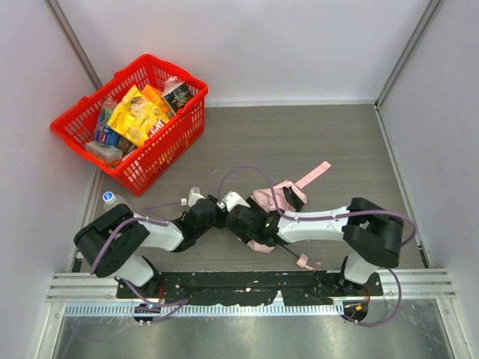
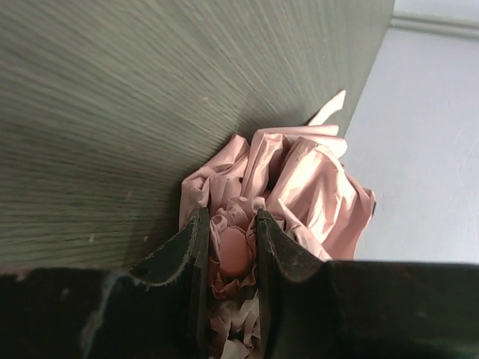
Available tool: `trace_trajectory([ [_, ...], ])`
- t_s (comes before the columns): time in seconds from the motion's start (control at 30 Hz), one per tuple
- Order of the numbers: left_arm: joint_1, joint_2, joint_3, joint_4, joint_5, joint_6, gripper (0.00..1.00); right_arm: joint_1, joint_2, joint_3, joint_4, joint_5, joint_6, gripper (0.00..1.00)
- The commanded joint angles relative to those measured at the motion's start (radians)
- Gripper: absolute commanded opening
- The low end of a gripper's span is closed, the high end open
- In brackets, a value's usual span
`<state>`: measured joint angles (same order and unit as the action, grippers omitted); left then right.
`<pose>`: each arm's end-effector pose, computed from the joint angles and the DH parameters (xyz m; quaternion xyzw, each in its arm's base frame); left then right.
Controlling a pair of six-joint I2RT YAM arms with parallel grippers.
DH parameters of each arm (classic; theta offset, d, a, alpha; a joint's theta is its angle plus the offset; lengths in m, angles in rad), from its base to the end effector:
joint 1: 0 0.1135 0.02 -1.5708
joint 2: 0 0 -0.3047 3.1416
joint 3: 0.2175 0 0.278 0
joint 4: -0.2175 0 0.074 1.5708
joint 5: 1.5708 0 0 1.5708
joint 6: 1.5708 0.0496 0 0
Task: Put away the umbrella
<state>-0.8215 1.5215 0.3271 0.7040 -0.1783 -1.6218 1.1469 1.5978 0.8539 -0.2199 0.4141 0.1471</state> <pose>0.1896 -0.1909 0.1296 -0.3749 0.7689 -0.4552 0.2470 0.1567 0.2987 0.1803 -0.3937 0.8491 0.0198 0.3516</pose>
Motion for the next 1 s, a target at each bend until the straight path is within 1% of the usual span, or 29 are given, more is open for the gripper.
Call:
trace_trajectory([
  [0.0, 0.008, -0.079, 0.021, -0.199, 0.019, -0.081, 0.0, 0.022, 0.128, 0.04, 0.057, 0.281, 0.002, 0.66],
  [0.03, 0.012, -0.089, 0.036, -0.221, 0.025, -0.061, 0.0, 0.024, 0.152, 0.048, 0.071, 0.305, -0.03, 0.63],
  [0.07, 0.013, -0.095, 0.05, -0.259, 0.026, -0.055, 0.0, 0.024, 0.174, 0.047, 0.121, 0.304, -0.055, 0.56],
  [0.1, 0.018, -0.106, 0.062, -0.294, 0.026, -0.055, 0.0, 0.022, 0.189, 0.042, 0.141, 0.299, -0.088, 0.51],
  [0.13, 0.021, -0.112, 0.063, -0.308, 0.028, -0.055, 0.0, 0.024, 0.22, 0.043, 0.168, 0.299, -0.096, 0.41],
  [0.2, 0.022, -0.13, 0.056, -0.334, 0.019, -0.076, 0.0, 0.024, 0.252, 0.057, 0.168, 0.267, -0.109, 0.29],
  [0.23, 0.027, -0.138, 0.053, -0.346, 0.014, -0.078, 0.0, 0.024, 0.258, 0.054, 0.174, 0.235, -0.106, 0.25],
  [0.27, 0.031, -0.144, 0.053, -0.348, 0.013, -0.064, 0.0, 0.019, 0.269, 0.047, 0.192, 0.168, -0.112, 0.18],
  [0.3, 0.041, -0.149, 0.05, -0.35, 0.011, -0.053, 0.0, 0.014, 0.272, 0.033, 0.206, 0.145, -0.118, 0.15],
  [0.33, 0.053, -0.152, 0.044, -0.338, 0.016, -0.041, 0.0, 0.002, 0.289, 0.03, 0.211, 0.082, -0.115, 0.05],
  [0.37, 0.07, -0.153, 0.03, -0.307, 0.019, -0.024, 0.0, -0.025, 0.298, 0.036, 0.203, 0.046, -0.107, 0.01],
  [0.4, 0.079, -0.156, 0.015, -0.279, 0.02, -0.012, 0.03, -0.039, 0.312, 0.039, 0.174, -0.025, -0.095, 0.01],
  [0.43, 0.087, -0.162, 0.0, -0.256, 0.02, -0.007, 0.16, -0.07, 0.31, 0.024, 0.174, -0.079, -0.086, 0.01],
  [0.47, 0.096, -0.17, -0.014, -0.223, 0.022, 0.012, 0.35, -0.081, 0.298, 0.014, 0.191, -0.172, -0.084, 0.01],
  [0.5, 0.104, -0.178, -0.028, -0.189, 0.023, 0.045, 0.48, -0.101, 0.295, -0.007, 0.206, -0.199, -0.078, 0.01],
  [0.53, 0.114, -0.187, -0.036, -0.178, 0.022, 0.068, 0.58, -0.117, 0.292, -0.013, 0.205, -0.269, -0.073, 0.01],
  [0.57, 0.126, -0.202, -0.048, -0.164, 0.022, 0.095, 0.65, -0.143, 0.289, -0.018, 0.206, -0.312, -0.066, 0.01],
  [0.63, 0.137, -0.243, -0.077, -0.121, 0.001, 0.141, 0.76, -0.17, 0.272, -0.038, 0.214, -0.397, -0.054, 0.01],
  [0.7, 0.14, -0.291, -0.105, -0.091, -0.036, 0.17, 0.96, -0.206, 0.26, -0.049, 0.214, -0.547, -0.044, 0.01],
  [0.73, 0.142, -0.309, -0.115, -0.063, -0.041, 0.195, 1.0, -0.232, 0.26, -0.053, 0.244, -0.59, -0.04, 0.01],
  [0.77, 0.147, -0.332, -0.123, -0.031, -0.038, 0.229, 1.0, -0.252, 0.275, -0.05, 0.24, -0.688, -0.041, 0.01],
  [0.8, 0.153, -0.351, -0.125, -0.018, -0.03, 0.258, 1.0, -0.288, 0.287, -0.039, 0.232, -0.731, -0.037, 0.01],
  [0.83, 0.157, -0.369, -0.128, -0.014, -0.024, 0.275, 1.0, -0.302, 0.303, -0.035, 0.229, -0.829, -0.029, 0.01],
  [0.87, 0.157, -0.386, -0.134, -0.011, -0.023, 0.296, 1.0, -0.332, 0.31, -0.036, 0.232, -0.874, -0.006, 0.01],
  [0.9, 0.159, -0.403, -0.137, -0.027, -0.024, 0.306, 1.0, -0.343, 0.318, -0.041, 0.269, -0.975, 0.009, 0.01],
  [0.97, 0.159, -0.414, -0.138, -0.066, -0.021, 0.306, 1.0, -0.383, 0.333, -0.052, 0.298, -1.056, 0.061, 0.01],
])
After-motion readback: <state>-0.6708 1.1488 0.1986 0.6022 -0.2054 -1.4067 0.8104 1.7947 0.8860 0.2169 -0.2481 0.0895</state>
